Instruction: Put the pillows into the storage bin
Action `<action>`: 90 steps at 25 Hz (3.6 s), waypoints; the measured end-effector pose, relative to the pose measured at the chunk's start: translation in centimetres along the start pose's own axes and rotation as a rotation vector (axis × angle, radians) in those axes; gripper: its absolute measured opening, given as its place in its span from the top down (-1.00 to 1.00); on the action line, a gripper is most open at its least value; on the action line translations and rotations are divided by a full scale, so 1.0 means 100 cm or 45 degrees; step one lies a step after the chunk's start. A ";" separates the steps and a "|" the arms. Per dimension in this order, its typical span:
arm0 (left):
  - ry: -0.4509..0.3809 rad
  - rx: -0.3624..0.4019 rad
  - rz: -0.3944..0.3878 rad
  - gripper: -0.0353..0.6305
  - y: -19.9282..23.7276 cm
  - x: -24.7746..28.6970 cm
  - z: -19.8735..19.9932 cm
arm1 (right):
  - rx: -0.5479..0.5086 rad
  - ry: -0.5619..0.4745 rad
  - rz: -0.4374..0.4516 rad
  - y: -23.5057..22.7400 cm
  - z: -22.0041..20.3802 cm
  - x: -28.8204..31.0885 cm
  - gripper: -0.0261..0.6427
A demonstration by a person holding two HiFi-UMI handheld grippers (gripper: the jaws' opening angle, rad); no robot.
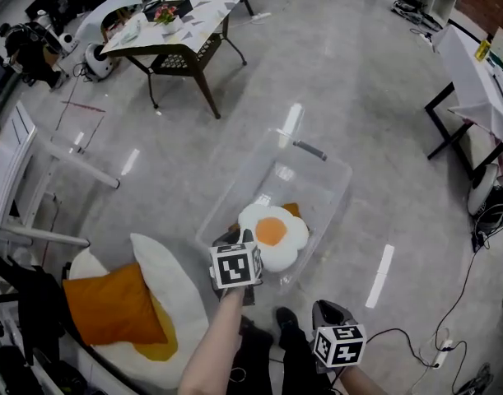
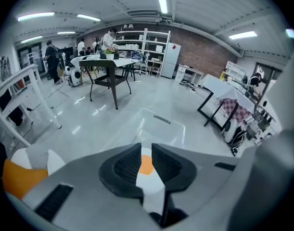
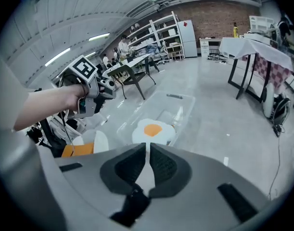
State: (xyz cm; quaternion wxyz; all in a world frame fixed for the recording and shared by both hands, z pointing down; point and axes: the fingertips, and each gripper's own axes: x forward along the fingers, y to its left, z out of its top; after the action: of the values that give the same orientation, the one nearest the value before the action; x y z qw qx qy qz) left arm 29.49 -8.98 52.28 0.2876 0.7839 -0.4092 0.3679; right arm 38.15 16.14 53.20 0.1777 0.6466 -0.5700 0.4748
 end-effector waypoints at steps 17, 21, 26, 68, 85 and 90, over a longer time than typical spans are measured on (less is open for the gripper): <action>-0.148 -0.652 0.290 0.62 0.174 -0.099 -0.156 | -0.603 0.216 0.369 0.139 0.010 0.071 0.84; -0.171 -0.806 0.415 0.58 0.227 -0.133 -0.210 | -0.738 0.272 0.448 0.193 -0.015 0.085 0.84; -0.178 -1.008 0.566 0.49 0.284 -0.172 -0.292 | -0.930 0.356 0.548 0.257 -0.057 0.105 0.84; -0.024 -1.386 0.775 0.08 0.509 -0.062 -0.648 | -1.627 0.647 0.928 0.529 -0.359 0.327 0.84; 0.028 -1.349 0.732 0.67 0.511 -0.122 -0.587 | -1.583 0.641 0.880 0.536 -0.312 0.280 0.84; -0.008 -1.358 0.688 0.69 0.491 -0.158 -0.555 | -1.554 0.620 0.886 0.539 -0.293 0.241 0.84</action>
State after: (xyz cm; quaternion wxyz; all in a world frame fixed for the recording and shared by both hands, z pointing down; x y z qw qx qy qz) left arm -37.62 15.01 78.09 0.5364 0.4006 -0.7233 0.1693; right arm -25.18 9.58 70.33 0.4659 0.0915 -0.8488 0.2327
